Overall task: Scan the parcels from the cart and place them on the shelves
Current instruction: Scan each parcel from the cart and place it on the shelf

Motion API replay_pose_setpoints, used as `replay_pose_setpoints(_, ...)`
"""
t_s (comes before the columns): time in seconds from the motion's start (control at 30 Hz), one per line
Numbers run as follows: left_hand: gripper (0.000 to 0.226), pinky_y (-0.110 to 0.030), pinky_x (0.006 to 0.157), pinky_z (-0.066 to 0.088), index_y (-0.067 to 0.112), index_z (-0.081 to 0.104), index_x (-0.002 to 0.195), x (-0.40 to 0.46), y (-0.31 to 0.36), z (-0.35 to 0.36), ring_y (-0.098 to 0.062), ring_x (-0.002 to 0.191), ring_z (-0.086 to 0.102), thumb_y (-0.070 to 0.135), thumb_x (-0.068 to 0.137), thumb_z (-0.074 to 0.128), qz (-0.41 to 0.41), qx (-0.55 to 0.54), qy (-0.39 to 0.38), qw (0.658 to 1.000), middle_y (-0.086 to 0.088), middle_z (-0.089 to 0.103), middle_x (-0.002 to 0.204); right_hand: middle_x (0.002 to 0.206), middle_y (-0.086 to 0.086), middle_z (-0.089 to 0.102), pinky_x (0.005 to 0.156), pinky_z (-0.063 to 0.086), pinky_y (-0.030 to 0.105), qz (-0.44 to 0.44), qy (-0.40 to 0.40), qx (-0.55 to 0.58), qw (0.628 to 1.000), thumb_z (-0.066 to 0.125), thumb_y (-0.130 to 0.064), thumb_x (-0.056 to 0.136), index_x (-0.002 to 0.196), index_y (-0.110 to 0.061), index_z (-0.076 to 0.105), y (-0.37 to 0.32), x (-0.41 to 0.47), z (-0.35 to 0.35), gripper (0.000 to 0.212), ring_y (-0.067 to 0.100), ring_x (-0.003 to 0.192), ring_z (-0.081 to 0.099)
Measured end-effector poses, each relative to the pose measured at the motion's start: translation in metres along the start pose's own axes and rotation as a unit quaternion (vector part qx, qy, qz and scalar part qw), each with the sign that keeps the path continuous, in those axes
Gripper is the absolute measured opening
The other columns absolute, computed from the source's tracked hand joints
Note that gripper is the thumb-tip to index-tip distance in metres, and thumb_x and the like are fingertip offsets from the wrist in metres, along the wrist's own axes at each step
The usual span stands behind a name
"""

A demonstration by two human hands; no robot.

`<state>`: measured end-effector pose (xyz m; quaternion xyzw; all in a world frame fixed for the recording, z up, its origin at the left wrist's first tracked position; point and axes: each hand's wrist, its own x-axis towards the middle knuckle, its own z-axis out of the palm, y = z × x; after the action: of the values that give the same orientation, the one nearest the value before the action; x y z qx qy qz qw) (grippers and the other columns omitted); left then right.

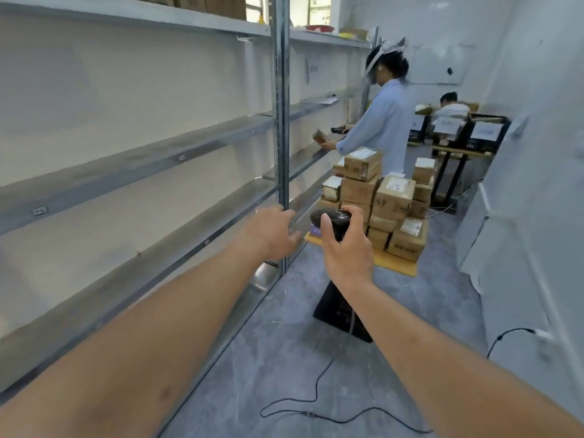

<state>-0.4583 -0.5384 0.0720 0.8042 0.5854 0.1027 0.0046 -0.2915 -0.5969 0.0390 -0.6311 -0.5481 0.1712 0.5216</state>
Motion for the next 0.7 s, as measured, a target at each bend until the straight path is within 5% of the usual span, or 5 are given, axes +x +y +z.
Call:
replay_pose_setpoints(0.17,0.057,-0.05,0.105,0.049,0.021,0.057,0.142,0.057,0.072,0.032,-0.03,0.131,0.053,0.056,0.096,0.054,0.052,-0.018,-0.023,0.998,-0.004,0.055,0.142,0.109,-0.003,0.066,0.072,0.045,0.034,0.045,0.047,-0.023,0.998,0.052,-0.055,0.105,0.136,-0.032,0.043,0.055,0.039,-0.049,0.04,0.022,0.093,0.064)
replay_pose_setpoints(0.4,0.059,-0.05,0.106,0.05,0.021,0.054,0.146,0.157,0.159,0.091,-0.03,0.134,0.051,0.055,0.098,0.056,0.12,-0.031,-0.061,0.99,-0.005,0.052,0.147,0.113,-0.006,0.067,0.083,0.057,0.045,0.108,0.102,-0.067,0.987,0.049,-0.059,0.103,0.135,-0.038,0.041,0.138,0.11,-0.092,0.039,0.022,0.099,0.067)
replay_pose_setpoints(0.57,0.058,-0.051,0.105,0.05,0.023,0.053,0.147,0.236,0.206,0.138,-0.032,0.134,0.05,0.054,0.098,0.055,0.158,-0.048,-0.101,0.981,-0.006,0.052,0.147,0.117,-0.005,0.065,0.074,0.052,0.034,0.143,0.122,-0.086,0.978,0.052,-0.055,0.105,0.136,-0.036,0.041,0.196,0.173,-0.11,0.037,0.019,0.097,0.066)
replay_pose_setpoints(0.7,0.063,-0.053,0.106,0.05,0.026,0.046,0.153,0.292,0.232,0.168,-0.032,0.138,0.048,0.056,0.098,0.054,0.178,-0.046,-0.13,0.974,-0.005,0.05,0.151,0.115,-0.005,0.066,0.075,0.052,0.037,0.165,0.139,-0.105,0.971,0.052,-0.054,0.105,0.133,-0.036,0.042,0.232,0.22,-0.121,0.035,0.022,0.096,0.066)
